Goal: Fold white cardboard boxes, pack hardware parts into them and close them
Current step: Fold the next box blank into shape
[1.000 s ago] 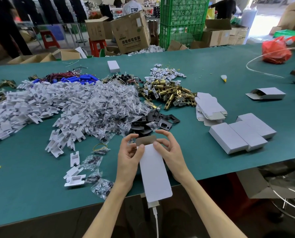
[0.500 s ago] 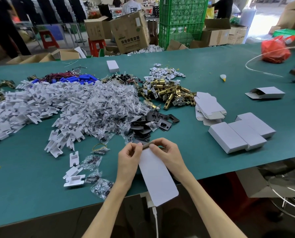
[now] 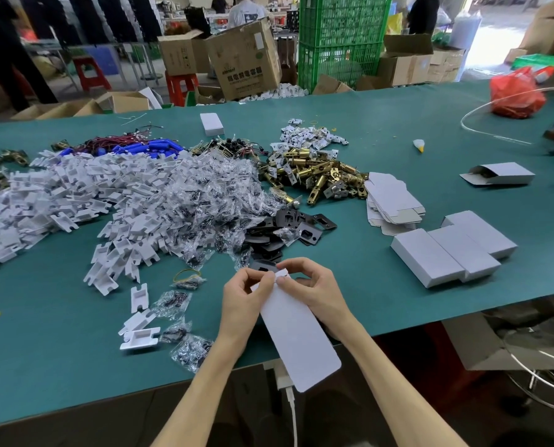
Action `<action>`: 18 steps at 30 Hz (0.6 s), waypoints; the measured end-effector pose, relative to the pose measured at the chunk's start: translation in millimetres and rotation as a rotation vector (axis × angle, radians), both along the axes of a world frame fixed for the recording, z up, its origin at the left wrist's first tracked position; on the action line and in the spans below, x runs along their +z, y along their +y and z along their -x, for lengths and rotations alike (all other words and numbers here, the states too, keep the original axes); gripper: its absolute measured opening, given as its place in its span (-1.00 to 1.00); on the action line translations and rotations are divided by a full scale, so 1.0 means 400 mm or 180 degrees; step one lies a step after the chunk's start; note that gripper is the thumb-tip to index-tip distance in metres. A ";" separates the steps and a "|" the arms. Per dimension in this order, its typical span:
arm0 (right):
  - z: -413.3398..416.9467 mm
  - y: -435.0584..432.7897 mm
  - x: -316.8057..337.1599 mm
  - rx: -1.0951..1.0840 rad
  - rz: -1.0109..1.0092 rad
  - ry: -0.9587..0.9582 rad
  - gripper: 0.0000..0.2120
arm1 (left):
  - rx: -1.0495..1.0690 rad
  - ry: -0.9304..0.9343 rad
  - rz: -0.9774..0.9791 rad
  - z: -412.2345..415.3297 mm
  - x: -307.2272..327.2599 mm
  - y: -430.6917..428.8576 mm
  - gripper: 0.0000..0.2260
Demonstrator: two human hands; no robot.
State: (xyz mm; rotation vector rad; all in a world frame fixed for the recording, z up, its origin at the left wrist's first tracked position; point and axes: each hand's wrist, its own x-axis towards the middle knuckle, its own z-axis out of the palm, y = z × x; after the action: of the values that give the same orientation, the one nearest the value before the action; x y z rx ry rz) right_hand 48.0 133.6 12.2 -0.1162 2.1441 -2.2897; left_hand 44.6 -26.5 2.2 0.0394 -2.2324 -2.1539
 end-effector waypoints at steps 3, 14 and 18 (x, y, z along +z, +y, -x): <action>-0.002 0.004 0.004 0.0058 0.0070 -0.0052 -0.78 | -0.0182 -0.0168 -0.0020 0.007 0.012 -0.009 -0.83; 0.006 0.006 -0.008 -0.0003 0.0035 -0.0075 -0.77 | -0.0387 -0.0382 -0.0053 0.013 0.030 -0.027 -0.76; 0.008 0.007 -0.008 -0.0056 -0.0009 -0.0028 -0.77 | -0.0425 -0.0377 0.0019 0.016 0.028 -0.027 -0.75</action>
State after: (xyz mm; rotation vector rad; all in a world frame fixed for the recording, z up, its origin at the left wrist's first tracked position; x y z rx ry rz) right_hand 44.7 136.5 9.0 -0.0875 2.1528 -2.2921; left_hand 38.4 -37.3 13.5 0.0187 -2.3697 -2.2680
